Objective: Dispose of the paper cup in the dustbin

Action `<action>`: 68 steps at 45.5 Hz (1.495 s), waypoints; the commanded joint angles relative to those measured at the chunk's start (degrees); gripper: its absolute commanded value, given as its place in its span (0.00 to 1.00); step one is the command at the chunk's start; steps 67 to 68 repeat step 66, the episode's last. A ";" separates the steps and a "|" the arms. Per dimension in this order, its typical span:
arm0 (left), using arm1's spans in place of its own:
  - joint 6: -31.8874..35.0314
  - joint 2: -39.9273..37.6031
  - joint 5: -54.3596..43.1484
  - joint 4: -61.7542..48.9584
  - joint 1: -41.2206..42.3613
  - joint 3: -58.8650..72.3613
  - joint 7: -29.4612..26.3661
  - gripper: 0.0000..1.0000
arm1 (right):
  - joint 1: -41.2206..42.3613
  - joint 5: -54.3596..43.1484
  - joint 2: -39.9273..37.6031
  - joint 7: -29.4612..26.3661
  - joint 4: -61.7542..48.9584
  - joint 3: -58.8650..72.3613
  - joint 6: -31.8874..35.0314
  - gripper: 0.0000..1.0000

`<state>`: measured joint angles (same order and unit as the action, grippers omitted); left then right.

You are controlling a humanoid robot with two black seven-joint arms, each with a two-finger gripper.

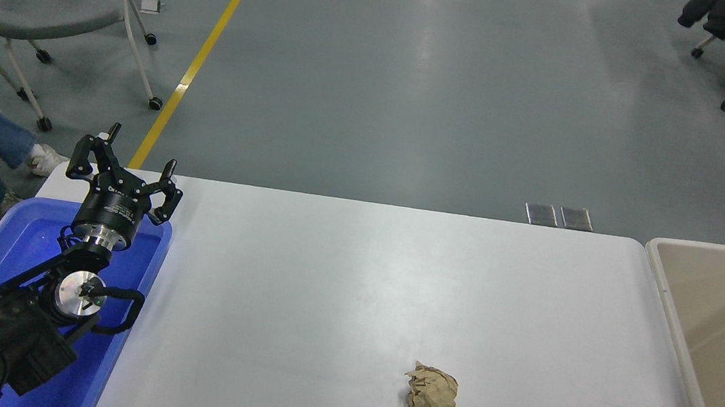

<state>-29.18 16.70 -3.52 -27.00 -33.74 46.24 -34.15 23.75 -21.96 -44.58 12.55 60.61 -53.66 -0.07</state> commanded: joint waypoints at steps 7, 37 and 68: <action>0.00 0.00 0.01 0.01 -0.01 -0.01 -0.04 1.00 | -8.37 -17.15 19.43 0.55 4.95 -19.02 0.24 0.99; 0.00 0.00 0.01 -0.07 -0.01 -0.01 0.05 1.00 | -8.90 -14.09 25.42 2.66 -3.22 -15.77 0.77 0.99; 0.00 0.00 0.01 -0.07 -0.01 -0.01 -0.04 1.00 | -7.23 -1.69 26.65 4.85 -3.04 -16.74 0.68 0.99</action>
